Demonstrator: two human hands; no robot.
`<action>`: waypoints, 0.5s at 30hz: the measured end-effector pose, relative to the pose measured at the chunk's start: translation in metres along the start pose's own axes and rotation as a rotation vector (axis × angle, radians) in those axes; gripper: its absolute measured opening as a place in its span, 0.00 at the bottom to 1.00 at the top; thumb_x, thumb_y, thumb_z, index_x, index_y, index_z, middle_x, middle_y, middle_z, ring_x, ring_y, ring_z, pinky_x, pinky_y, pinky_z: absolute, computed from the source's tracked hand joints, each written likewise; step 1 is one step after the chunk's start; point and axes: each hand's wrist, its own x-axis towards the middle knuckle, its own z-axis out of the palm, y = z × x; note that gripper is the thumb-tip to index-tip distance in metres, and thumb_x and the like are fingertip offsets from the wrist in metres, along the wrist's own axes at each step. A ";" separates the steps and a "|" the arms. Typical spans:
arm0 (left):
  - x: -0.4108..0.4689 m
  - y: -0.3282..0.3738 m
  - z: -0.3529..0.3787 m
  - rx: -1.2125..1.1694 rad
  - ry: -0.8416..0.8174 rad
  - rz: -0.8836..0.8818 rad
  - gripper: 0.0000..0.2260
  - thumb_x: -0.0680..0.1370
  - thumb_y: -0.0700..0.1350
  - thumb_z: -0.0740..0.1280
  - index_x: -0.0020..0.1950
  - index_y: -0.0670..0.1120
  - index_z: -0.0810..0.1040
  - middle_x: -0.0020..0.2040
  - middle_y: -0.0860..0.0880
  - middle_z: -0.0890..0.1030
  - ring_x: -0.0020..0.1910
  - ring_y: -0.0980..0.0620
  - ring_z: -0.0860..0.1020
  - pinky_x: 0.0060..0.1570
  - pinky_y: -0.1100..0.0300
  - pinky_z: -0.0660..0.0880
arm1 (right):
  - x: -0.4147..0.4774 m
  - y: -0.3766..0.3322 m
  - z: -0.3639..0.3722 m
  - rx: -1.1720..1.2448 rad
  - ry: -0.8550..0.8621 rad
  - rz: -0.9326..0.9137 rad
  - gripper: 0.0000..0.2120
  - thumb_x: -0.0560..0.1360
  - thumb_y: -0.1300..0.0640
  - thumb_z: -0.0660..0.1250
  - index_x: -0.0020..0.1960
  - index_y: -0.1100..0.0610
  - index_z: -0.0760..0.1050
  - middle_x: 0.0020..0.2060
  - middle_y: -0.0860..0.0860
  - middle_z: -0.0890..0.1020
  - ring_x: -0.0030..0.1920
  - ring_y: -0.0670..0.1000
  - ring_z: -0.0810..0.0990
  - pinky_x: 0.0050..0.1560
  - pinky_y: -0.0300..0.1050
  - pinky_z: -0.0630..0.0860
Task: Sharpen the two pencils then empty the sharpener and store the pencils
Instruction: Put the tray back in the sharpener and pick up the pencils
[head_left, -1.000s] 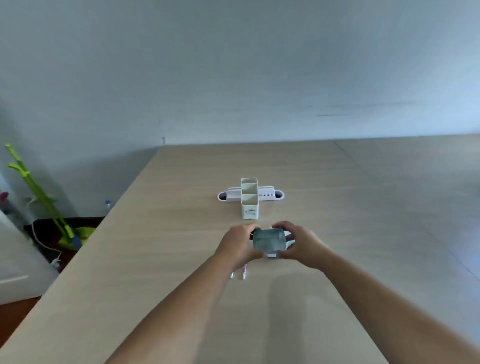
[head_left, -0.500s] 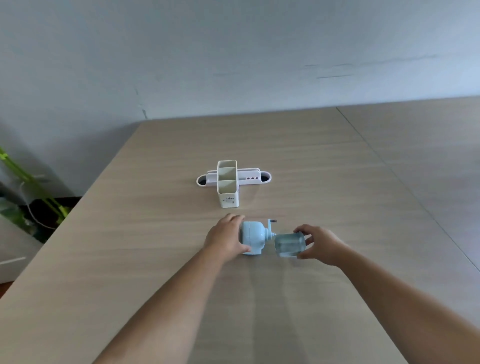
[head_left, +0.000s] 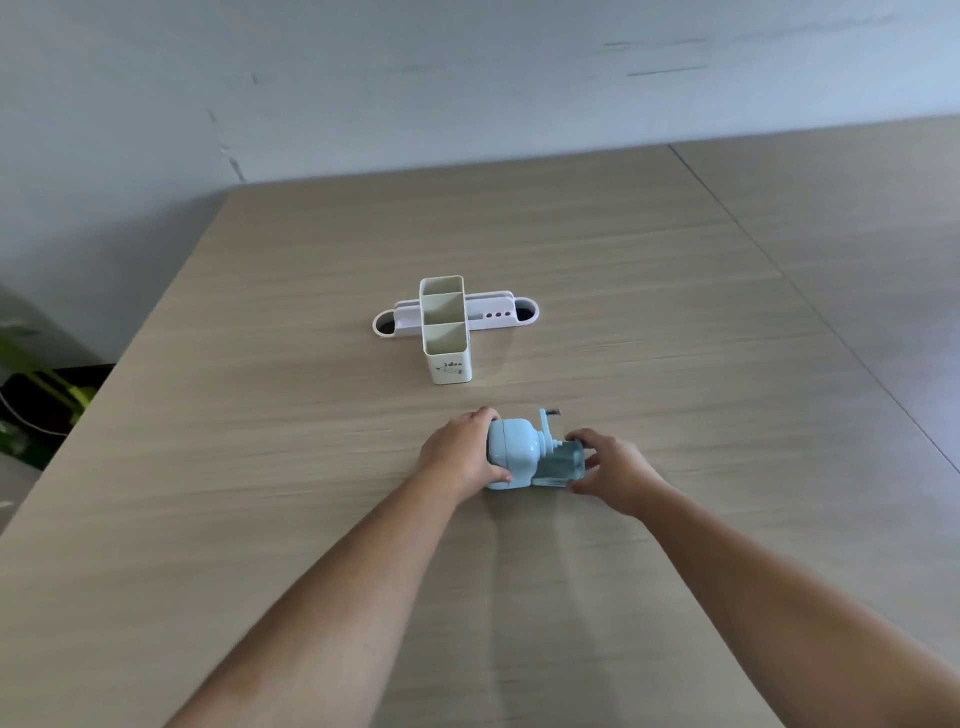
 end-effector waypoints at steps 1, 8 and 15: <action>0.001 0.000 -0.001 0.006 -0.001 0.009 0.29 0.65 0.50 0.79 0.62 0.50 0.72 0.60 0.51 0.78 0.59 0.48 0.75 0.52 0.55 0.73 | 0.001 -0.001 0.002 0.009 0.000 0.008 0.30 0.64 0.65 0.74 0.65 0.54 0.72 0.54 0.54 0.80 0.50 0.53 0.80 0.51 0.46 0.79; 0.002 0.001 -0.003 0.037 -0.007 0.021 0.30 0.65 0.50 0.79 0.63 0.49 0.72 0.61 0.50 0.78 0.60 0.47 0.76 0.54 0.53 0.74 | 0.005 -0.019 0.017 0.089 -0.041 0.016 0.15 0.64 0.67 0.74 0.47 0.54 0.78 0.45 0.53 0.84 0.47 0.53 0.82 0.49 0.46 0.79; 0.002 0.000 -0.001 0.009 -0.002 0.011 0.30 0.64 0.50 0.80 0.63 0.49 0.72 0.60 0.50 0.79 0.59 0.47 0.76 0.54 0.53 0.75 | 0.008 -0.017 0.022 0.296 -0.124 0.054 0.11 0.64 0.68 0.73 0.44 0.56 0.81 0.44 0.58 0.85 0.45 0.51 0.80 0.56 0.53 0.78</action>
